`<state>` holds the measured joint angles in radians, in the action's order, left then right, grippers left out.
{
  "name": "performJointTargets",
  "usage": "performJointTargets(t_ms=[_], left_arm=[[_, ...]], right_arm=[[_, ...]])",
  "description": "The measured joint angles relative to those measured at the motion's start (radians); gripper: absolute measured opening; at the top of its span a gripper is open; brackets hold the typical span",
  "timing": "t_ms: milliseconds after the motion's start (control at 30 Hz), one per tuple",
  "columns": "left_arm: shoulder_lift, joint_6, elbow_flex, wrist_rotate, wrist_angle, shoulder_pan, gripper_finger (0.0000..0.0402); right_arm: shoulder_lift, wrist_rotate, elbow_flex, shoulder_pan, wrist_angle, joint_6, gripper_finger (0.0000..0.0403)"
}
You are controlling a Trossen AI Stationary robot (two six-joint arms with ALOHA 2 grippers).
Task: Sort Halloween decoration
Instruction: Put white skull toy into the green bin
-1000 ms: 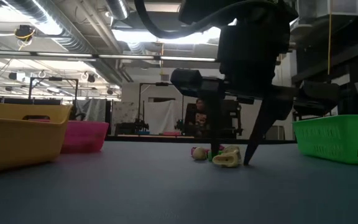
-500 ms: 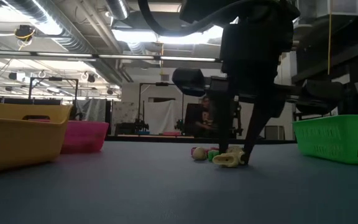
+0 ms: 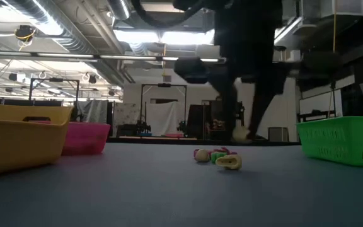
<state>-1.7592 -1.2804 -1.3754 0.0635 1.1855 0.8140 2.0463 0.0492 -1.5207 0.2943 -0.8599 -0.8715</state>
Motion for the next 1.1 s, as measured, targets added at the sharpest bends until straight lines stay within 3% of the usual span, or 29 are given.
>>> performJointTargets(t_ms=[267, 567, 800, 933, 1100], left_arm=[[0.0, 0.0, 0.0, -0.002, -0.002, 0.0, 0.0174], [0.0, 0.0, 0.0, -0.003, -0.014, 0.0, 0.0174], [0.0, 0.0, 0.0, -0.007, -0.041, 0.0, 0.0174], [0.0, 0.0, 0.0, -0.037, -0.065, 0.0, 0.0174], [0.0, 0.0, 0.0, -0.047, -0.083, 0.0, 0.0174]], right_arm=[[-0.002, 0.007, -0.141, 0.0, -0.316, 0.113, 0.0088], [-0.002, 0.022, -0.165, 0.0, -0.627, 0.288, 0.0095], [-0.006, 0.052, -0.155, 0.0, -0.705, 0.389, 0.0096], [-0.006, 0.115, -0.104, 0.0, -0.711, 0.432, 0.0096], [-0.006, 0.101, -0.028, 0.001, -0.711, 0.496, 0.0098]])
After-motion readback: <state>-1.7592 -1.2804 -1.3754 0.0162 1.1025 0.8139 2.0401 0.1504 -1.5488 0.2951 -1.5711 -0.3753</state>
